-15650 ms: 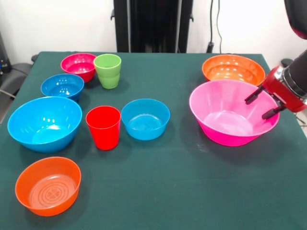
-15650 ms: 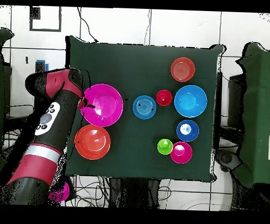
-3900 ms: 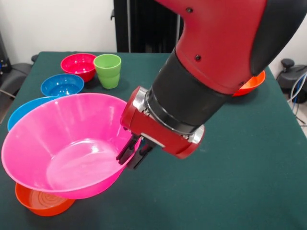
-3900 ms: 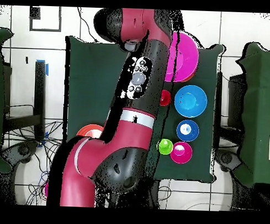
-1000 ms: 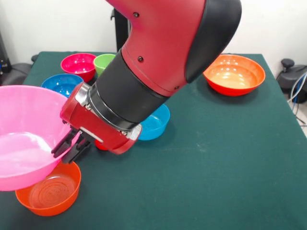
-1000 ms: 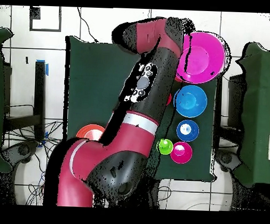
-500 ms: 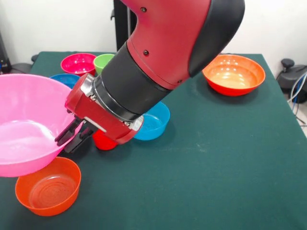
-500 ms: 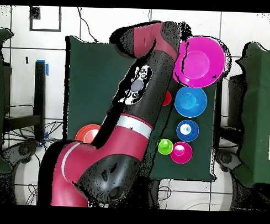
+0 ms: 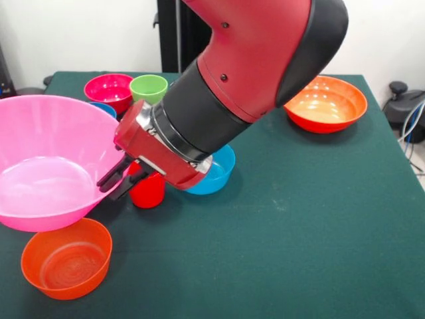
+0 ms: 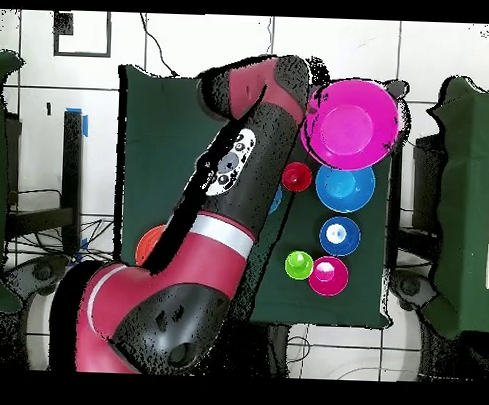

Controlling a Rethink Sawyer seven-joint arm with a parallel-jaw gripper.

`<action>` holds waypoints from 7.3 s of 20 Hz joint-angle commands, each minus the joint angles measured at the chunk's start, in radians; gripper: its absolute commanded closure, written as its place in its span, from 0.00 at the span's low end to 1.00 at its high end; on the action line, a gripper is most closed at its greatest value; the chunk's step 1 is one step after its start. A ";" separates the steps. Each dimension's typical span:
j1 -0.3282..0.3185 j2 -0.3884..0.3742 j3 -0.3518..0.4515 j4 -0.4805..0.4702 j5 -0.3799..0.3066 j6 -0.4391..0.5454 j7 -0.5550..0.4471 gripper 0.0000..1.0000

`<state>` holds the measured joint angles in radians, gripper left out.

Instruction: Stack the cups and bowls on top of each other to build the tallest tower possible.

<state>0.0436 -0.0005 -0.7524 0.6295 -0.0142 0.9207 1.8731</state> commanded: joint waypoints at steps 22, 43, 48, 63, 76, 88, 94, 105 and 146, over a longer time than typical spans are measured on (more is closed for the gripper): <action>-0.018 0.077 0.124 0.084 -0.040 -0.208 0.028 1.00; -0.013 0.099 0.134 0.119 -0.015 -0.278 0.082 1.00; -0.016 0.086 0.146 0.131 -0.010 -0.272 0.076 1.00; -0.008 0.008 0.153 0.166 -0.029 -0.284 0.028 1.00; -0.020 0.035 0.163 0.120 -0.018 -0.316 0.052 1.00; -0.034 0.062 0.165 0.080 -0.002 -0.342 0.065 1.00; -0.036 0.065 0.182 0.087 0.008 -0.354 0.078 1.00; -0.028 0.077 0.206 0.116 0.029 -0.357 0.127 1.00; 0.034 0.040 0.146 0.191 0.054 -0.189 0.183 1.00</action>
<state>0.0543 0.0265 -0.6718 0.7628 0.0133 0.6202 1.8735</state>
